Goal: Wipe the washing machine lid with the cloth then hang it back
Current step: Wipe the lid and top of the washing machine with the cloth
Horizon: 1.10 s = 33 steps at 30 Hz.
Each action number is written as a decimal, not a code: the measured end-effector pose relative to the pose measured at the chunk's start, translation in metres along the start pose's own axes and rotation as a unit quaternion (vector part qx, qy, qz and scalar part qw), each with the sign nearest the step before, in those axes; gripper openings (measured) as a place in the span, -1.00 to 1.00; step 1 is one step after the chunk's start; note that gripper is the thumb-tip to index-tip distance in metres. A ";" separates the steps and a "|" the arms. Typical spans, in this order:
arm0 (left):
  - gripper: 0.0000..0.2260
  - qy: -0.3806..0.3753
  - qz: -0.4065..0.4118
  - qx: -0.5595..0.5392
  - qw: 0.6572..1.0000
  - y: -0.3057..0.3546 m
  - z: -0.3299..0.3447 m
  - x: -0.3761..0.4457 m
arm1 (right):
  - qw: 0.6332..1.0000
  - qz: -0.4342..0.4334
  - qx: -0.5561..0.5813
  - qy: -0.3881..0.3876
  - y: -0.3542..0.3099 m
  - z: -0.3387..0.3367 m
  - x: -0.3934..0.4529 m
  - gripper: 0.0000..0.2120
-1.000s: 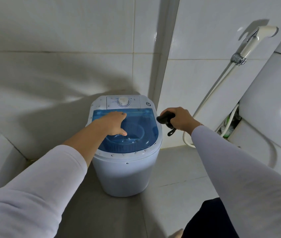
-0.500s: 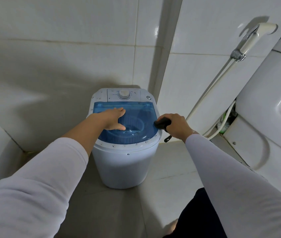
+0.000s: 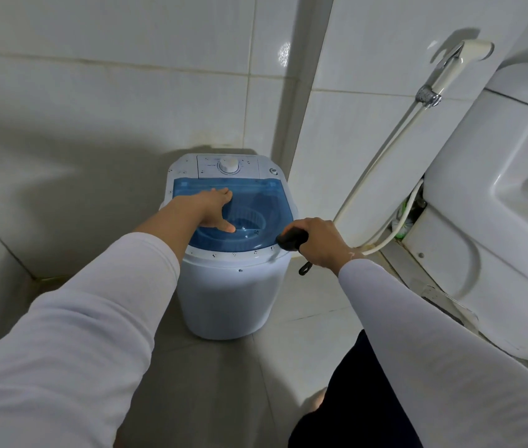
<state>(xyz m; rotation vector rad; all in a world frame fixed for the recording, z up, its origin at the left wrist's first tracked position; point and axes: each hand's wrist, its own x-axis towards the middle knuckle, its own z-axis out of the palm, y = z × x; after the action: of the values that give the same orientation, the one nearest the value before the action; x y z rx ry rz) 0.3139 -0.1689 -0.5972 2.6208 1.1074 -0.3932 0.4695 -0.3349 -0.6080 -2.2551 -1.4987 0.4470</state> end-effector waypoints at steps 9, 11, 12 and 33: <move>-0.24 0.031 0.014 -0.004 0.999 0.000 0.003 0.001 | 0.994 -0.030 -0.095 -0.043 -0.029 0.007 -0.010 -0.58; -0.25 0.039 0.018 -0.004 0.999 -0.002 0.005 0.001 | 0.990 -0.043 -0.120 -0.053 -0.039 0.011 -0.011 -0.61; -0.24 0.043 0.020 -0.003 0.999 -0.003 0.006 0.002 | 0.989 -0.053 -0.127 -0.058 -0.044 0.014 -0.011 -0.62; -0.30 0.103 -0.048 -0.037 0.993 -0.061 0.026 -0.041 | 0.952 -0.253 -0.170 0.001 -0.043 0.035 -0.022 -0.53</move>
<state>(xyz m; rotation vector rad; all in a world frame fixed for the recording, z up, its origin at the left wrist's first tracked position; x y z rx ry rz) 0.2380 -0.1642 -0.6157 2.5948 1.2888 -0.0975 0.4108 -0.3348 -0.6161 -1.9766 -2.2009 0.0301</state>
